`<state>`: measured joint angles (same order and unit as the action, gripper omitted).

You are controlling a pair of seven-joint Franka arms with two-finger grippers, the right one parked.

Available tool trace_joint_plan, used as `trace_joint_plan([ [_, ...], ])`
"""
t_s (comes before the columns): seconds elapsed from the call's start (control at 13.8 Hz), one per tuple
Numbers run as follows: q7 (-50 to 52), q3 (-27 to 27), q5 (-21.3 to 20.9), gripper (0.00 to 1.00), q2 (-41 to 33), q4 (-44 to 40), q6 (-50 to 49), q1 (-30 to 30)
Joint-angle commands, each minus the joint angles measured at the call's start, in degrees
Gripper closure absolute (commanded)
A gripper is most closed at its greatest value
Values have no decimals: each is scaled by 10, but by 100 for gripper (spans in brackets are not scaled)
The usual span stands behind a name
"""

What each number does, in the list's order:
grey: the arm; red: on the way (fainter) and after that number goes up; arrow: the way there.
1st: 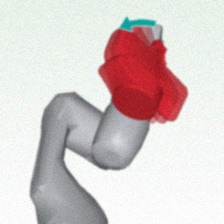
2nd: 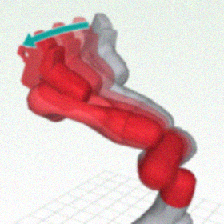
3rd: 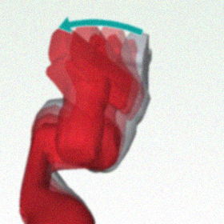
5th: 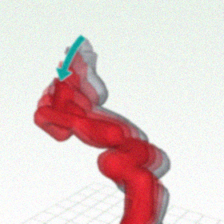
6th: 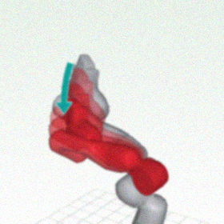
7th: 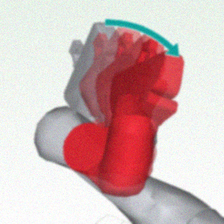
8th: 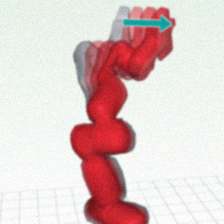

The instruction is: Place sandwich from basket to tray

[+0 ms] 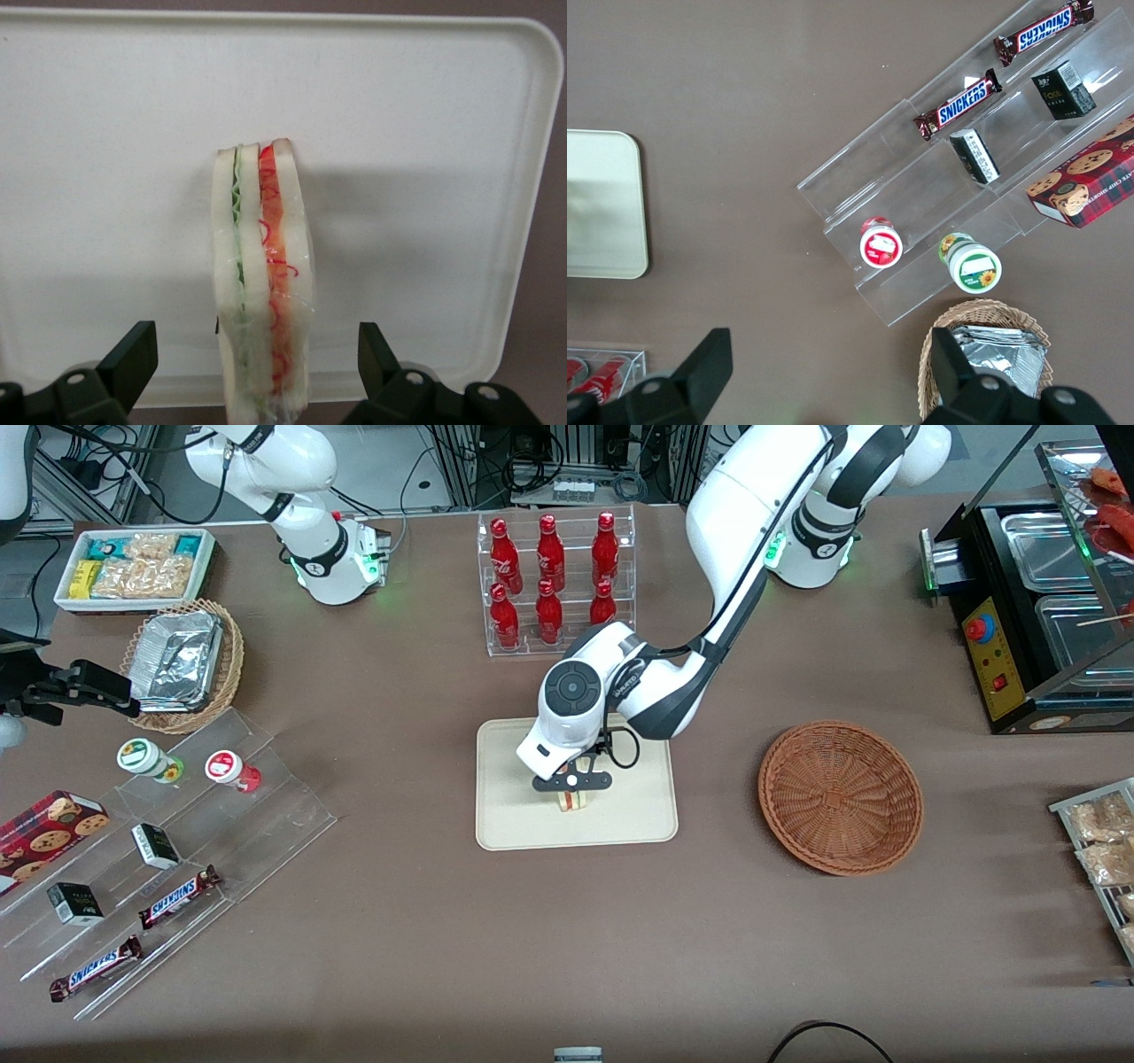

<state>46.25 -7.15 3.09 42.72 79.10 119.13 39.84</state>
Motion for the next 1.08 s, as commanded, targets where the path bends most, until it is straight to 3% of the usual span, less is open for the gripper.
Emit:
trace_joint_plan([
  [0.0,2,6,5,0,-26,-30,-63,-5],
  [0.22,-9,5,5,0,-48,-59,-120,-25],
  [0.58,-143,4,9,0,-105,-47,-180,-99],
  [0.8,-230,6,2,0,-141,-12,-205,-133],
  [1.01,-250,6,-1,0,-197,48,-200,-172],
])
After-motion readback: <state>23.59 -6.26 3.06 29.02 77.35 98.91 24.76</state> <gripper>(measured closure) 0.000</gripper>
